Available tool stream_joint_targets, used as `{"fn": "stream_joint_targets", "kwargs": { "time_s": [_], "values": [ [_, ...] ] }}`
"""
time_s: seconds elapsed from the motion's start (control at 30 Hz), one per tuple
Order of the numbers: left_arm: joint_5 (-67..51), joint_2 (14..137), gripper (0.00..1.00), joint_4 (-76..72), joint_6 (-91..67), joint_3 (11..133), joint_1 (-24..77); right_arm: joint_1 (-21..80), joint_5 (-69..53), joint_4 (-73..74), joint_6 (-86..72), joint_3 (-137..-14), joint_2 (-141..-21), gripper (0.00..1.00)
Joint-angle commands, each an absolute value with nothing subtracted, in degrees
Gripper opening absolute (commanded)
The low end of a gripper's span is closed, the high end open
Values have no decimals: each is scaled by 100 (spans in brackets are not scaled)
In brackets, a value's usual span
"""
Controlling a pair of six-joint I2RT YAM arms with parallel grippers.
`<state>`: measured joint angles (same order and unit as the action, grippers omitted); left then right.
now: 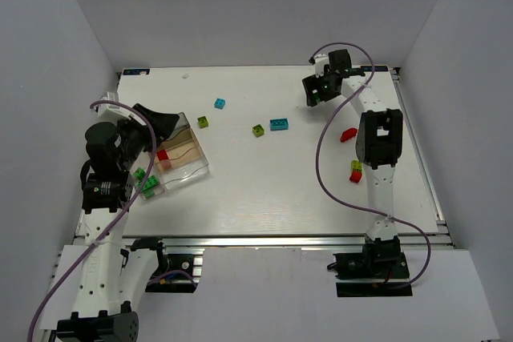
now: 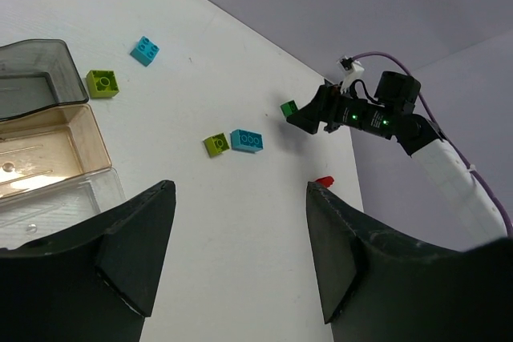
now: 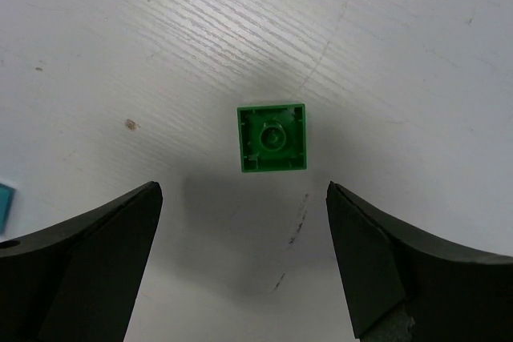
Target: Sort the legos into containers by color
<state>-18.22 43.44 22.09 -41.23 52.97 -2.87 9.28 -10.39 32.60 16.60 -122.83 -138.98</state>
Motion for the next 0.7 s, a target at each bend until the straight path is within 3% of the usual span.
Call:
{"fn": "stream_joint_targets", "kwargs": {
  "time_s": [0.0, 0.57, 0.67],
  "values": [
    [-1688, 4298, 76, 2250, -4140, 5432, -281, 940, -932, 3182, 1960, -12569, -14044, 88],
    [-1644, 4526, 78, 2303, -4149, 5625, -281, 914, -1275, 2646, 1863, -12823, -14580, 66],
    [-1626, 4500, 78, 2390, -4122, 5678, -281, 931, -1231, 2558, 1890, -12841, -14642, 58]
  ]
}}
